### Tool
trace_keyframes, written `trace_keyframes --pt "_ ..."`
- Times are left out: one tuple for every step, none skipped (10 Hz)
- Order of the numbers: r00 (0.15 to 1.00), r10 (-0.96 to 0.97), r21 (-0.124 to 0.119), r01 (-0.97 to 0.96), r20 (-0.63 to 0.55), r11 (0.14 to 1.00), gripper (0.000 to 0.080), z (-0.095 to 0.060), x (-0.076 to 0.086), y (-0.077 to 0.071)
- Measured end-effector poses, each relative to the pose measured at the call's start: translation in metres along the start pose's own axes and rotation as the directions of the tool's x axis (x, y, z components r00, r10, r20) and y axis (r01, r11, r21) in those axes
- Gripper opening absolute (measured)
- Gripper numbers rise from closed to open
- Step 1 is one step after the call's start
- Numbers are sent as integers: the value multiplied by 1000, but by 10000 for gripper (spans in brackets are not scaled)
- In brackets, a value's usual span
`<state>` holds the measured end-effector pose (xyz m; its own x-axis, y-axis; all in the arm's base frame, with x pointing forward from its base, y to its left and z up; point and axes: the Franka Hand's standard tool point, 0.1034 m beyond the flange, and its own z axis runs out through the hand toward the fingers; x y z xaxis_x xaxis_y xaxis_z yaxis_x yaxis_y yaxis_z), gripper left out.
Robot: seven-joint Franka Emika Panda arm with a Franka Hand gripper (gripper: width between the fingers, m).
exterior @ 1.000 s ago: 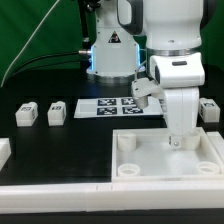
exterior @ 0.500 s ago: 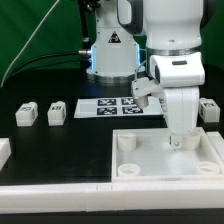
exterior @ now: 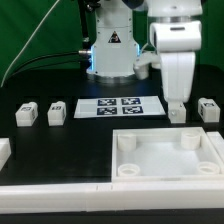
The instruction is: Assemble one leg
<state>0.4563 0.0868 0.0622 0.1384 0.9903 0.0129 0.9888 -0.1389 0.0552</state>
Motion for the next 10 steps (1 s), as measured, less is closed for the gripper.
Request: trace_keyframes --pt "998 61 -6 -61 -2 998 649 -1 -4 -5" --pt "999 50 -3 -50 -2 999 649 0 -4 -5" --pt "994 105 -1 -105 -4 994 649 1 -4 -5" --pt "977 214 2 -214 -6 977 649 1 -3 -5" --pt "966 259 2 -259 -6 966 649 1 -3 -5" --pt "931 365 5 -365 -10 931 649 1 -4 -6" --pt "867 497 8 -497 -23 868 649 2 -7 -8" --pt "763 645 15 -645 -37 764 649 3 -5 -12" --pt "671 741 29 -740 -36 672 649 6 -4 -20" --pt "580 814 42 -813 -35 581 649 8 -3 -25"
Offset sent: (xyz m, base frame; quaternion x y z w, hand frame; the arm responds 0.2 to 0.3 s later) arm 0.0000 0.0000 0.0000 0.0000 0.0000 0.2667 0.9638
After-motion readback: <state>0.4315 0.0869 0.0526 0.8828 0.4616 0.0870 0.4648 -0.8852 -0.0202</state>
